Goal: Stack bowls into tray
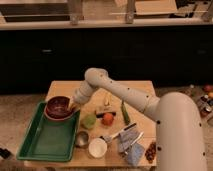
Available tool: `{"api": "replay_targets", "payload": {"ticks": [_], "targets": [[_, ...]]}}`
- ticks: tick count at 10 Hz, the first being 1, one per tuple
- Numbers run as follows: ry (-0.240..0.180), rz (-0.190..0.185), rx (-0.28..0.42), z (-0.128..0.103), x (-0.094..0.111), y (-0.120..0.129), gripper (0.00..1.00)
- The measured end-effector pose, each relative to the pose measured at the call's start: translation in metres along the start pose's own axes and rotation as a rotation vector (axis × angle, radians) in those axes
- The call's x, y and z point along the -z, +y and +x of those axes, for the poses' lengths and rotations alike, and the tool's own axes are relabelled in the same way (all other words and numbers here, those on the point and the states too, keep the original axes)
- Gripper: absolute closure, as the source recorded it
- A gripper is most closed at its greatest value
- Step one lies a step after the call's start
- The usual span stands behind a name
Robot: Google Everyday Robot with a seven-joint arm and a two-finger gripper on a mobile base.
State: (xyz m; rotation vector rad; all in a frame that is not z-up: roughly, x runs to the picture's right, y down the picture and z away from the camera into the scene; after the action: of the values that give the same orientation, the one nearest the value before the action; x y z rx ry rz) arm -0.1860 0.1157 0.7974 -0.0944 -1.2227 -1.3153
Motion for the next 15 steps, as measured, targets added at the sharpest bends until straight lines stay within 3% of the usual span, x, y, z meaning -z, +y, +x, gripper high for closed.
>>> {"api": "replay_targets", "payload": {"ticks": [7,11,13,15], "targets": [[-0.071,-0.034,0.163,-0.013,-0.047,-0.027,1.0],[-0.142,-0.138,0.272,-0.017,-0.088,-0.031,1.0],[-0.174,-0.171,0.352,-0.017,-0.104,-0.037,1.0],[-0.163,-0.186,0.363,-0.016,-0.099,-0.032,0.93]]}}
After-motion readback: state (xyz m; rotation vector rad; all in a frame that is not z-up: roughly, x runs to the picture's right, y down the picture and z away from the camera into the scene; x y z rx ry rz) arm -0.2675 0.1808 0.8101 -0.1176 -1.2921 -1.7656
